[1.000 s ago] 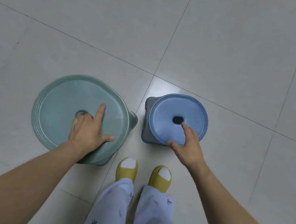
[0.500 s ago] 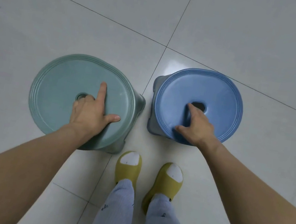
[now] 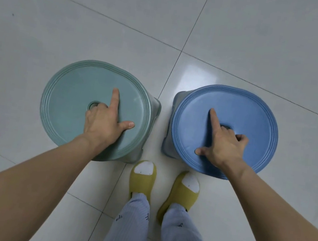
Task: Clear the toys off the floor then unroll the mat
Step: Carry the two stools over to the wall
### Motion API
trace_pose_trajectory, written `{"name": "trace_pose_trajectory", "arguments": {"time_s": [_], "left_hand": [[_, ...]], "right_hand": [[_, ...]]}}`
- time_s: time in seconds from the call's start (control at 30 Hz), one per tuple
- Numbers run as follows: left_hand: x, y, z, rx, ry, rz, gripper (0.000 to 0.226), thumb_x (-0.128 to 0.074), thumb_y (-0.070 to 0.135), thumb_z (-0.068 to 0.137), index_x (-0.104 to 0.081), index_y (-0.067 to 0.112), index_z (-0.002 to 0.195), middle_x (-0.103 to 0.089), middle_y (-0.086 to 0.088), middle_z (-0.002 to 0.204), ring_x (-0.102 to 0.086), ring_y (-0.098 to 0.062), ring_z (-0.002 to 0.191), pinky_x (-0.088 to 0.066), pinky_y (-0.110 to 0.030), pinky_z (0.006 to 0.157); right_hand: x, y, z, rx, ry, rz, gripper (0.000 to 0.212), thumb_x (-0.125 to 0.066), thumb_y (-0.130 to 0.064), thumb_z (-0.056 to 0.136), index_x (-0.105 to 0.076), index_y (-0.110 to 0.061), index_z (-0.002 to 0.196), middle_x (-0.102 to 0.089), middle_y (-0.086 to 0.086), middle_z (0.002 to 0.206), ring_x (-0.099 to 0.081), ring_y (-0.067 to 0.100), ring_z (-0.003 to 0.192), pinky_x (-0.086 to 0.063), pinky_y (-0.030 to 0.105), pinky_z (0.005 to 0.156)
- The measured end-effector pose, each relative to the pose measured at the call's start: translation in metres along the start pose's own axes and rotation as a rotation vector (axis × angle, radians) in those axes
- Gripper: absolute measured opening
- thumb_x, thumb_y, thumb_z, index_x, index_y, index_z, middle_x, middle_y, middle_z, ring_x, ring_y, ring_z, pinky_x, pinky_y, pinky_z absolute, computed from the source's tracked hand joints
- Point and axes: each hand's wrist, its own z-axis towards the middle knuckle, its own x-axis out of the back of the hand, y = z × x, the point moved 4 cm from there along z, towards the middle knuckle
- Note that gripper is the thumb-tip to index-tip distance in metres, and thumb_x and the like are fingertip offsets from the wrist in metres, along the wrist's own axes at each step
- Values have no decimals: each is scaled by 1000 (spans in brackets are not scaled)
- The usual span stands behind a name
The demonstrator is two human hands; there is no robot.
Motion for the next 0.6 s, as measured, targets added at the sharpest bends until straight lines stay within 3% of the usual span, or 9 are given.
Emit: {"name": "trace_pose_trajectory", "arguments": {"time_s": [0.43,0.6], "left_hand": [[109,56,-80,-176,58,31,99,-57,60,78,-3,18,149,-58,-24,109,-52,-39,105,-38,-43,88],[156,99,-141,-383,85,58,97,-58,59,78,-5,18,148,-59,-24,111,-53,-39,106,-39,-43,89]], "right_hand": [[95,35,-156,-213,96,214,114,-77,-45,66,4,-35,146,-53,2,118,-43,20,117,-19,38,90],[122,50,-256,-354,174,325,115,-77,-43,66,5,-35,146,-51,0,121,-42,19,118,-18,36,89]]}}
